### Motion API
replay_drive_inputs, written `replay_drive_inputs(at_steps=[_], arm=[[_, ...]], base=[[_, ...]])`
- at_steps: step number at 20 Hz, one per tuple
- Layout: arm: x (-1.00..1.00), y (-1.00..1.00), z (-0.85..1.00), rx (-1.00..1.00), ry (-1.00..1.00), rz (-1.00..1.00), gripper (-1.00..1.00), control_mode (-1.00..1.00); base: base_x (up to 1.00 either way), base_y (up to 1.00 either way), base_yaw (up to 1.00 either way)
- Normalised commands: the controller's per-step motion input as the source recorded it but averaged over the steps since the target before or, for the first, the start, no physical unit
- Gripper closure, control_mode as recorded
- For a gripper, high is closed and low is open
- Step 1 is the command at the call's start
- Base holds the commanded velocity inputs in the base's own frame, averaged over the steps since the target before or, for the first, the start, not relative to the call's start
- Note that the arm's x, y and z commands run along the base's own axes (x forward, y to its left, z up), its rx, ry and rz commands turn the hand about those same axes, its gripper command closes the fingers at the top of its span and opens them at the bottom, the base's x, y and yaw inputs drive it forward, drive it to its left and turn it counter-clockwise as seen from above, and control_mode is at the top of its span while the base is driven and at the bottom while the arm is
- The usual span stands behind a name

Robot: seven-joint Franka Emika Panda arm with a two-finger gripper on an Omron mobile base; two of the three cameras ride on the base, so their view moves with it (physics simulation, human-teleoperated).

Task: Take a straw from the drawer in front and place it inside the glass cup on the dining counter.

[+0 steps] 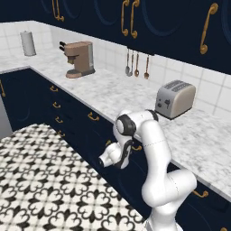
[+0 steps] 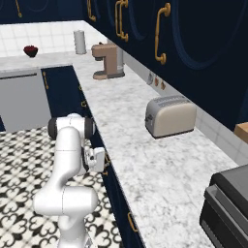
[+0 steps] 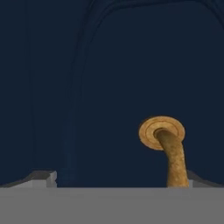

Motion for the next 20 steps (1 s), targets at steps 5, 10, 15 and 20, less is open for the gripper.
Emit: replay_drive_inputs(at_steps=[5, 10, 15, 20], arm=[[0.11, -0.01, -0.19, 0.00, 0.00, 0.01, 1.00, -1.00], [-0.04, 0.02, -0.05, 0.02, 0.00, 0.00, 1.00, -1.00], [-0.13, 0.33, 0.00, 0.02, 0.00, 0.00, 1.00, -1.00], [-0.26, 0.62, 0.00, 0.04, 0.00, 0.00, 1.00, -1.00]], base=[[0.00, 0.00, 0.00], [0.00, 0.00, 0.00], [0.00, 0.00, 0.00], [0.00, 0.00, 0.00]])
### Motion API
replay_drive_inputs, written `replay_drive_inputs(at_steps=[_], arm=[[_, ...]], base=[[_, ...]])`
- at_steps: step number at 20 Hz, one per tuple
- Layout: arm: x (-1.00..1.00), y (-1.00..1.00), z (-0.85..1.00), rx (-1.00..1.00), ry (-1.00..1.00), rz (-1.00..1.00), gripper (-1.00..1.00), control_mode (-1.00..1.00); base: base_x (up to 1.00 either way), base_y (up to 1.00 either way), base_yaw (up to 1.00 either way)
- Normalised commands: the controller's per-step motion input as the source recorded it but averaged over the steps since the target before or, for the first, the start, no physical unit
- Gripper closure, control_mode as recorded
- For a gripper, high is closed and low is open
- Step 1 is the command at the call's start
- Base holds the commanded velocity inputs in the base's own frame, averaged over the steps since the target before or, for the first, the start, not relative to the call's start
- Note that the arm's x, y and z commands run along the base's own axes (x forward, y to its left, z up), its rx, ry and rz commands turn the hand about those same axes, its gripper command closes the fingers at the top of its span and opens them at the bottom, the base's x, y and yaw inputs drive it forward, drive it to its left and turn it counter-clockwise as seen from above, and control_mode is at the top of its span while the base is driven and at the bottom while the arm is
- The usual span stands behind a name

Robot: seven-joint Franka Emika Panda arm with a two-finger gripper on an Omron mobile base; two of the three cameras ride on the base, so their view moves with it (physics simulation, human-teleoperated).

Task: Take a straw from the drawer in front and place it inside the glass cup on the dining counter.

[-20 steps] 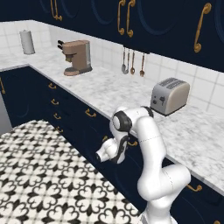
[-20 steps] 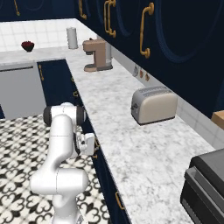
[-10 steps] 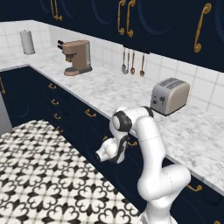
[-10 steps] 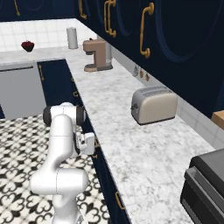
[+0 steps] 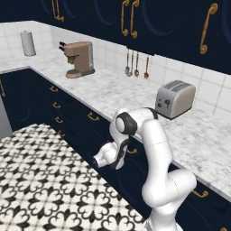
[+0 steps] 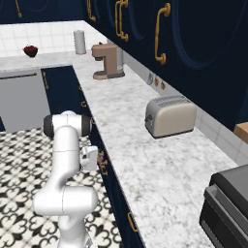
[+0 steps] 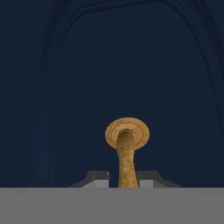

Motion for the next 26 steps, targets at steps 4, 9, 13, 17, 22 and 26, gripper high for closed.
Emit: replay_drive_inputs(at_steps=[4, 9, 13, 17, 22, 26], arm=[[-0.41, 0.93, 0.00, 0.01, 0.02, 0.01, 1.00, -1.00], [-0.44, 1.00, 0.00, 0.00, 0.06, 0.04, 1.00, -1.00], [-0.43, 1.00, 0.00, 0.00, 0.09, 0.06, 1.00, -1.00], [-0.38, 1.00, 0.00, 0.00, 0.13, 0.06, 1.00, -1.00], [-0.31, 1.00, 0.00, 0.00, 0.16, 0.05, 1.00, -1.00], [-0.19, 1.00, 0.00, 0.02, 0.21, 0.05, -1.00, -1.00]], base=[[0.00, 0.00, 0.00], [0.00, 0.00, 0.00], [0.00, 0.00, 0.00], [0.00, 0.00, 0.00], [0.00, 0.00, 0.00], [0.00, 0.00, 0.00]])
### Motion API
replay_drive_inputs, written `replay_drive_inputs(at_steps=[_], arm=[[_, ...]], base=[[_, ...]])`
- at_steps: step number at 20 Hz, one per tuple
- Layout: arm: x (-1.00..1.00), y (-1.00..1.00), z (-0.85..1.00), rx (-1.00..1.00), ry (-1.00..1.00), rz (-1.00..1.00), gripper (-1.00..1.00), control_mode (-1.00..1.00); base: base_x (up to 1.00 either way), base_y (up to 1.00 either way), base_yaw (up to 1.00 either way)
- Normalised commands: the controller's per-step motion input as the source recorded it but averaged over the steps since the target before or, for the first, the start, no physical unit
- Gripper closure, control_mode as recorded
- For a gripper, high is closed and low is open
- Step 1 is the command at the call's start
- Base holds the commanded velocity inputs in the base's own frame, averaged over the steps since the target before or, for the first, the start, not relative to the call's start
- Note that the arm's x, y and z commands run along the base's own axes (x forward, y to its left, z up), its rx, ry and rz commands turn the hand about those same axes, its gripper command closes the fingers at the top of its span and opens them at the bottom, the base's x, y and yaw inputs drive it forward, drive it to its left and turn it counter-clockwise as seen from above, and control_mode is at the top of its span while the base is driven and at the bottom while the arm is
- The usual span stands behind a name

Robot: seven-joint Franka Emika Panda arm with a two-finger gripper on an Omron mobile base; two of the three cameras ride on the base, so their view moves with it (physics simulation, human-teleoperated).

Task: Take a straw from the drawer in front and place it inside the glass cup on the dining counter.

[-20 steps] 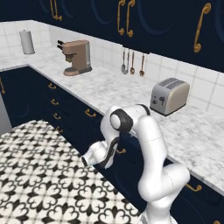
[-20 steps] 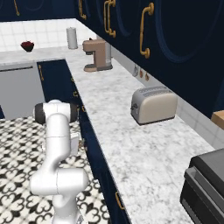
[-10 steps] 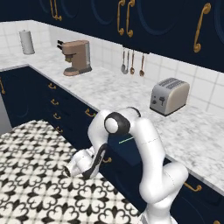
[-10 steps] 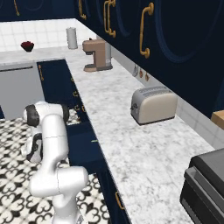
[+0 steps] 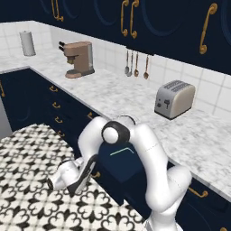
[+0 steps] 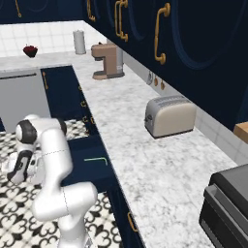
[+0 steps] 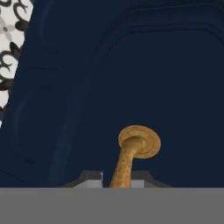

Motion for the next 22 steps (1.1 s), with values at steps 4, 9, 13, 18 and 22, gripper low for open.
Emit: replay_drive_inputs(at_steps=[4, 9, 13, 18, 22], arm=[[-0.04, 0.84, 0.07, 0.09, 0.22, 0.01, -1.00, -1.00], [-0.20, 0.26, 0.51, 0.29, 0.24, 0.00, -1.00, -1.00], [-0.22, 0.00, 0.63, 0.54, 0.34, 0.00, -1.00, -1.00], [-0.30, -0.42, 0.99, 0.48, 0.16, 0.00, -1.00, -1.00], [0.00, -0.69, 0.88, 0.21, 0.03, -0.01, -1.00, -1.00]], base=[[0.00, 0.00, 0.00], [0.00, 0.00, 0.00], [0.00, 0.00, 0.00], [0.00, 0.00, 0.00], [0.00, 0.00, 0.00]])
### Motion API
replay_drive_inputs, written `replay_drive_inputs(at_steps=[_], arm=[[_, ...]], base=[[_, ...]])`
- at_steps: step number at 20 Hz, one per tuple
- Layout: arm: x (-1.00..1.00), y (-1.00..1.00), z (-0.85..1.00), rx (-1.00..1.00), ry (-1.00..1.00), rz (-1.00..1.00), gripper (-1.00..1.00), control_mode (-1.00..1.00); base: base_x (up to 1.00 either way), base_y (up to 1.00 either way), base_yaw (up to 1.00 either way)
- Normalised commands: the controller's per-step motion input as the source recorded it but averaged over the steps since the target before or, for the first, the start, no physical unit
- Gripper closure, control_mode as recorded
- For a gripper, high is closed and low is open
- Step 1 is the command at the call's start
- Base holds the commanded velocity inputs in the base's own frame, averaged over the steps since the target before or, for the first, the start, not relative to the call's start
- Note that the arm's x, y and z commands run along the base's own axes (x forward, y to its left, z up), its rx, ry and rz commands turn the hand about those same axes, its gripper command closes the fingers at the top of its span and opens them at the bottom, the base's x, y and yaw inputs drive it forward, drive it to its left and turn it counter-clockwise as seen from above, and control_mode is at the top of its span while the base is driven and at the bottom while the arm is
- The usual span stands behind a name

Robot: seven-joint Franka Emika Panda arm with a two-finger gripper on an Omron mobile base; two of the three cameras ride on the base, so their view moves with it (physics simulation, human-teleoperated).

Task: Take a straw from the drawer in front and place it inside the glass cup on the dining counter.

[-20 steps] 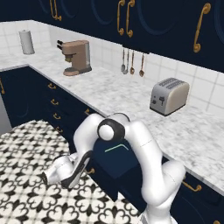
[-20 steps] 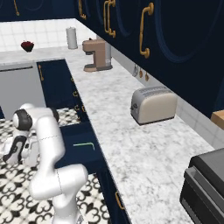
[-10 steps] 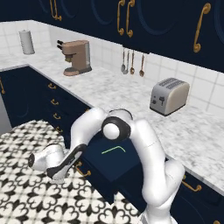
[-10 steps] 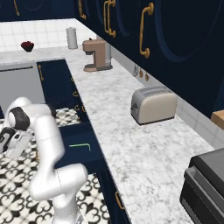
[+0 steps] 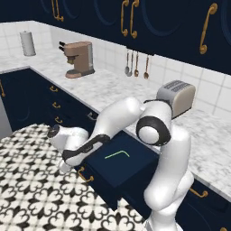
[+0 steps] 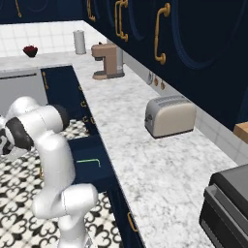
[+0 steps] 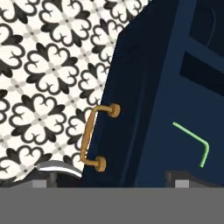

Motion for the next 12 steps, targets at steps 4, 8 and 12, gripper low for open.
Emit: replay_drive_inputs(at_steps=[4, 8, 12], arm=[[0.14, -0.84, 0.56, 0.14, 0.07, -0.06, -1.00, -1.00], [0.39, -0.76, 0.18, 0.19, 0.17, -0.03, -1.00, -1.00], [0.46, -0.58, 0.03, 0.20, 0.25, -0.03, -1.00, -1.00]], base=[[0.00, 0.00, 0.00], [0.00, 0.00, 0.00], [0.00, 0.00, 0.00]])
